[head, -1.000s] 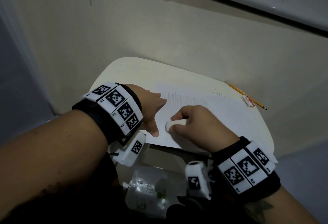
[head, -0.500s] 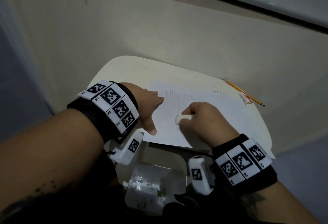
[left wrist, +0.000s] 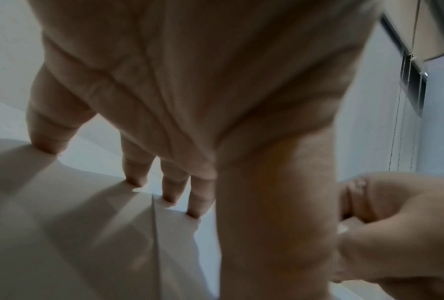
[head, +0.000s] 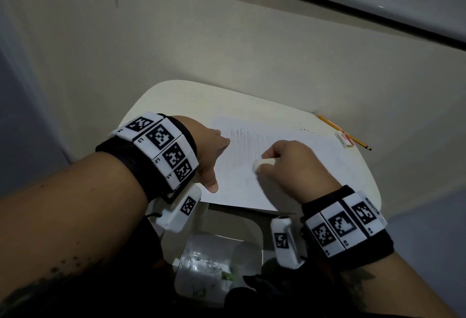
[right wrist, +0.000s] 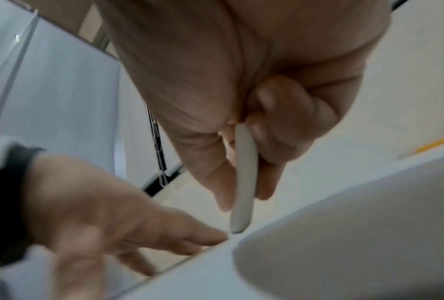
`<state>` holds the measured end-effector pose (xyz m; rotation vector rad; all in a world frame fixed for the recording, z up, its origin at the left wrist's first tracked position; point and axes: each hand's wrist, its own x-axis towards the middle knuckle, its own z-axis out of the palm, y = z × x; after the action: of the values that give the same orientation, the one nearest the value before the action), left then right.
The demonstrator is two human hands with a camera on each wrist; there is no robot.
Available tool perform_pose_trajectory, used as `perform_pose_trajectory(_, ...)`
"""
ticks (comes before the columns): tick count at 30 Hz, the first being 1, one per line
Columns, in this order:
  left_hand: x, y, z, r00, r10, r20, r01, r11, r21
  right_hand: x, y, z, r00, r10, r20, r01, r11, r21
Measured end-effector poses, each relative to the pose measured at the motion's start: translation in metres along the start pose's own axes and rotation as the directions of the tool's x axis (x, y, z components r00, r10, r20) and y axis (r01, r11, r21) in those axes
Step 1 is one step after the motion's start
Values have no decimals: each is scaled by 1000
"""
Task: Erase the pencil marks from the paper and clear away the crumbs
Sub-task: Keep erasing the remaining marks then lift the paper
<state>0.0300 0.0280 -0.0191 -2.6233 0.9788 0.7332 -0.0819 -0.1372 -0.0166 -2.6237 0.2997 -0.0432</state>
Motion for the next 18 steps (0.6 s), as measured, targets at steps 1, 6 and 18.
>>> perform_pose_trajectory(1,0,0,0,1000,1,-2,-1,1000,2,-4,-6,3,998,-44,48,42,999,34)
perform_pose_trajectory(6,-1,0,3,1000,8,-15,-7,1000,13,-12,-6,11,993,-29,116,26,999,31)
perform_pose_trajectory(18,-7,4,1,1000,-30,-4,30,999,17,-9,-1,7,997,-9,80,9,1000,1)
